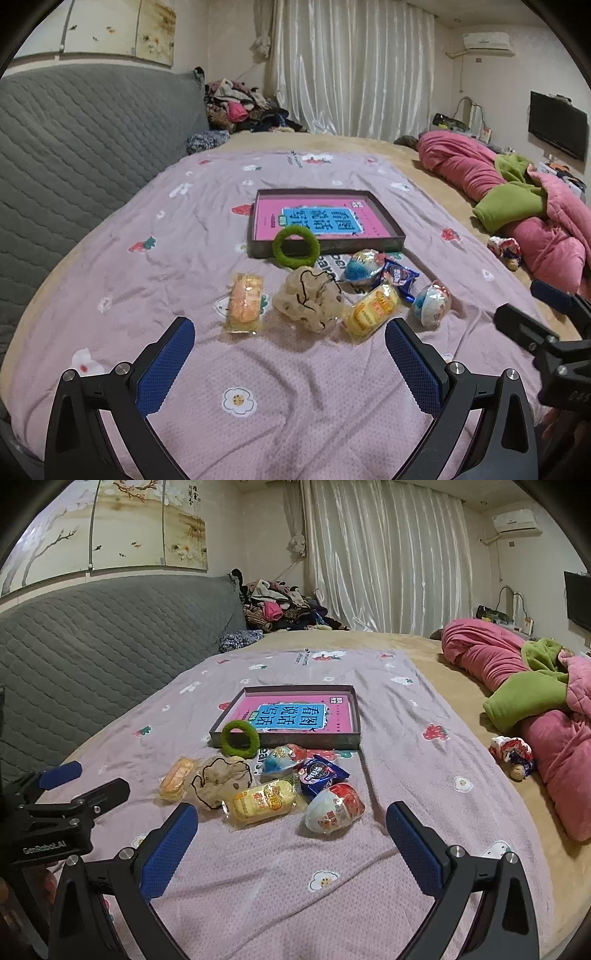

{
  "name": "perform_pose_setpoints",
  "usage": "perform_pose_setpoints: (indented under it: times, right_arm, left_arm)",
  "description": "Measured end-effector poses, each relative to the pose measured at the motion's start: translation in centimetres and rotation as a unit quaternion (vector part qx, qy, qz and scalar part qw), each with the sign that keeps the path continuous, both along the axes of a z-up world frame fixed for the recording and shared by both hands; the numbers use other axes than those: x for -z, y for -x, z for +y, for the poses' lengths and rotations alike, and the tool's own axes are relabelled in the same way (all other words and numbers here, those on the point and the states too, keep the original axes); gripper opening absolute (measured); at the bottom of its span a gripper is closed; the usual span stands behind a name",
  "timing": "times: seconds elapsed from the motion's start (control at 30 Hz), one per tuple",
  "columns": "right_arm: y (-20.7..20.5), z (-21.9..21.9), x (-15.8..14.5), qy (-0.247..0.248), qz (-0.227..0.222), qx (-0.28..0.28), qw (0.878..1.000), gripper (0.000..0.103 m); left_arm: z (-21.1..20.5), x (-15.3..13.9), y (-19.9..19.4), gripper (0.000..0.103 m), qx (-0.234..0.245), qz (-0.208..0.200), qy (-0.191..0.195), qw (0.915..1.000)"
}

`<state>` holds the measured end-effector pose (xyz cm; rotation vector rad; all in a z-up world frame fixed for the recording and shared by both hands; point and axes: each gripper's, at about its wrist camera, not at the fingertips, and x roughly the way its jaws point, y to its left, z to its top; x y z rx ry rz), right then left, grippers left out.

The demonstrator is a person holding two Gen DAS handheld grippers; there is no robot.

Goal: Organize objects
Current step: 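Move both tools toward the loose items in front of the pink tray, then close the left gripper on the beige mesh sponge while the right gripper grasps the white-red plastic egg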

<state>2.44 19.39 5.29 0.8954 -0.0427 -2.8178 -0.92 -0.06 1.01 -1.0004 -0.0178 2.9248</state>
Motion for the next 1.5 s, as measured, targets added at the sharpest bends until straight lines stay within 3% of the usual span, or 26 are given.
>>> perform_pose_setpoints:
  times: [0.43, 0.73, 1.07, 1.3, 1.37, 1.43, 1.5]
  right_arm:
    - [3.8, 0.9, 3.5, 0.014, -0.046, 0.018, 0.999, 0.103]
    - [7.2, 2.6, 6.4, 0.065, -0.097, 0.036, 0.992, 0.103]
    - [10.2, 2.1, 8.0, 0.029, -0.118, 0.047, 0.991, 0.103]
    - [11.8, 1.9, 9.2, 0.020, -0.132, 0.060, 0.989, 0.103]
    - [12.1, 1.8, 9.4, 0.011, -0.136, 0.062, 0.989, 0.103]
    - [12.3, 1.6, 9.7, 0.002, -0.138, 0.066, 0.988, 0.103]
    - [12.6, 1.5, 9.9, -0.005, -0.139, 0.067, 0.988, 0.103]
  left_arm:
    - [0.0, 4.1, 4.6, 0.103, 0.008, -0.045, -0.002, 0.9990]
    - [1.1, 6.3, 8.5, 0.103, 0.015, -0.065, 0.025, 0.9975]
    - [1.2, 8.0, 13.5, 0.101, 0.005, -0.100, 0.011, 0.9949]
    - [1.5, 8.8, 15.5, 0.088, 0.027, -0.114, 0.004, 0.9931]
    - [1.7, 9.1, 16.0, 0.079, 0.031, -0.117, 0.000, 0.9927]
    - [1.9, 9.4, 16.5, 0.060, 0.035, -0.123, 0.002, 0.9918]
    - [2.1, 9.8, 16.8, 0.057, 0.038, -0.127, 0.004, 0.9912]
